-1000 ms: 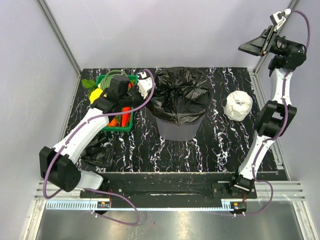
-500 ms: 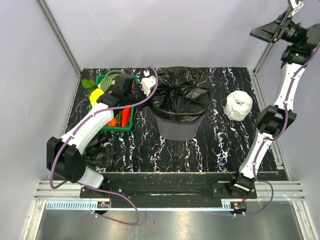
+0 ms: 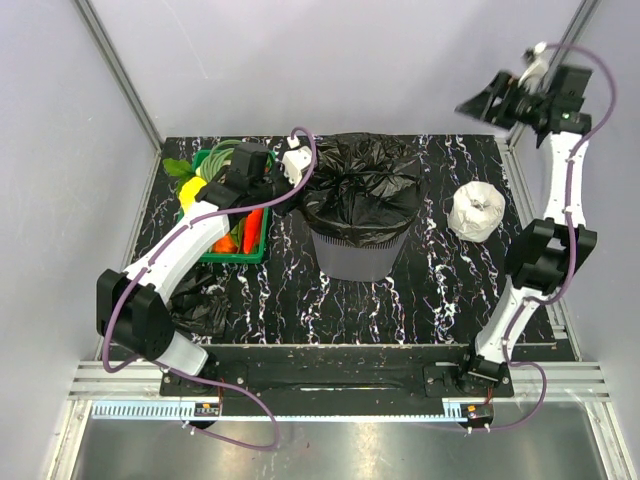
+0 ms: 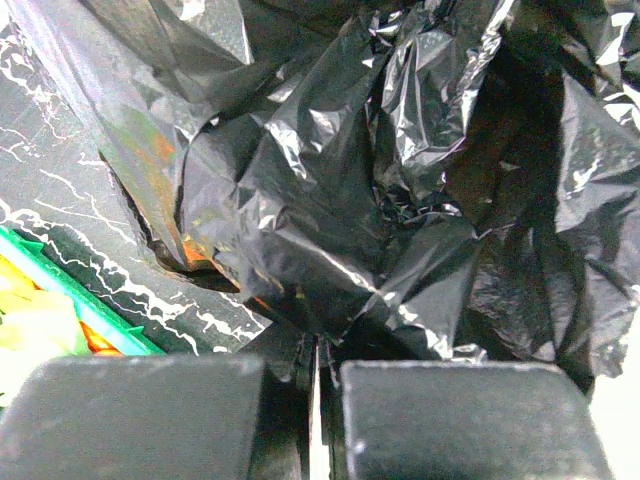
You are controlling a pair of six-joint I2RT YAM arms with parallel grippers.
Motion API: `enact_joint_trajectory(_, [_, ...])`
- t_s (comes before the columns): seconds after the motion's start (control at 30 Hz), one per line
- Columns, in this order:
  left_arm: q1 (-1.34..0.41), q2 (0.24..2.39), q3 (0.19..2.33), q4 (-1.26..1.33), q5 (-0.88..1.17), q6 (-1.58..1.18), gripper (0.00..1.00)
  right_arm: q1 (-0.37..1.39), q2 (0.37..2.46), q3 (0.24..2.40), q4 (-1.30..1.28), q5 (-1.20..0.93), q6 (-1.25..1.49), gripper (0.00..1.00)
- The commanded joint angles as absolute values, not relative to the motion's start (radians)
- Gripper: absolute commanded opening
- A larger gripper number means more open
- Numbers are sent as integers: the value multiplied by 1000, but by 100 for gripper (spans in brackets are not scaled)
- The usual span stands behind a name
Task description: Put the trash bags into the trash bin
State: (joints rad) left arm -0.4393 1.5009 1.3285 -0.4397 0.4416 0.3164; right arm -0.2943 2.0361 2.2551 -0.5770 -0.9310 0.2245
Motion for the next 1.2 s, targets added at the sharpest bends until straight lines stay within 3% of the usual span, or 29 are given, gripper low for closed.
enact_joint_trajectory(0.0, [-440, 1500, 1364, -403, 448, 307, 0, -288, 1858, 1984, -724, -867, 8, 94])
enact_joint_trajectory(0.13, [-440, 1503, 1368, -408, 443, 307, 0, -290, 1715, 1751, -701, -828, -24, 94])
enact_joint_trajectory(0.3, [-439, 1491, 1356, -410, 439, 314, 0, -287, 1585, 1622, -698, -902, -8, 89])
enact_joint_trajectory(0.77, [-439, 1476, 1348, -403, 433, 318, 0, -282, 1513, 1467, -646, -1147, 178, 91])
enact_joint_trajectory(1.17, [-439, 1482, 1356, -405, 426, 321, 0, -178, 1519, 1473, -551, -1138, 264, 91])
